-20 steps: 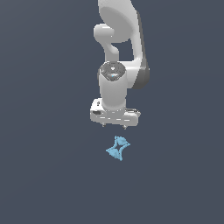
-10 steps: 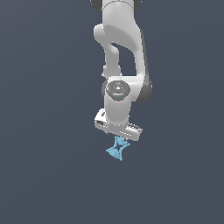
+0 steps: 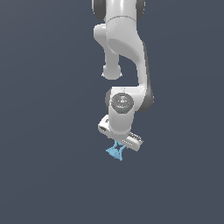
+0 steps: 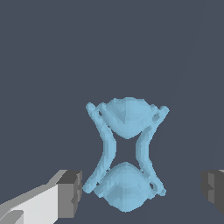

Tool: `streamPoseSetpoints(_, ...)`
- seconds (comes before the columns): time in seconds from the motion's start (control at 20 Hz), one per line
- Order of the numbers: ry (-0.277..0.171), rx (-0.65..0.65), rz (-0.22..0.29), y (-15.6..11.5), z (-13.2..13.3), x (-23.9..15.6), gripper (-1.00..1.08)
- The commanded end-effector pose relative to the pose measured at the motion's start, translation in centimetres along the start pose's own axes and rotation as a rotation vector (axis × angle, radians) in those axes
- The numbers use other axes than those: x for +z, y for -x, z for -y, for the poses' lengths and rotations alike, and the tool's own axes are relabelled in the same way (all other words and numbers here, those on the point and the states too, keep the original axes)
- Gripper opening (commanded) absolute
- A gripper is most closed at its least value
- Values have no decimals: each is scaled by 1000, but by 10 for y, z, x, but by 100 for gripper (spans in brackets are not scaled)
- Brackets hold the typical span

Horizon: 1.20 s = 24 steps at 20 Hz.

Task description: Pick up the object and move it to a goal position.

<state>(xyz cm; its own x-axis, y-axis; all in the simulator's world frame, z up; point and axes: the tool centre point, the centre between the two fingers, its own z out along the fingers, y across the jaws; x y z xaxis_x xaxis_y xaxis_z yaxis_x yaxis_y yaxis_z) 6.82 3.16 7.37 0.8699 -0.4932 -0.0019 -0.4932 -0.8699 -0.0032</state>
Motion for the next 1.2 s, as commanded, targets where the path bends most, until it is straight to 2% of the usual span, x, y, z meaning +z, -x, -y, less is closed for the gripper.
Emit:
streamPoseSetpoints(0.0,2,22,-1,-2,2,5,100)
streamPoseSetpoints(0.45,3,33,-1,-2,4,11,100)
streamPoseSetpoints(0.9,3,37,-2,-1,3,51,100)
streamPoseSetpoints(1.15,3,37,-2,-2,4,58,100)
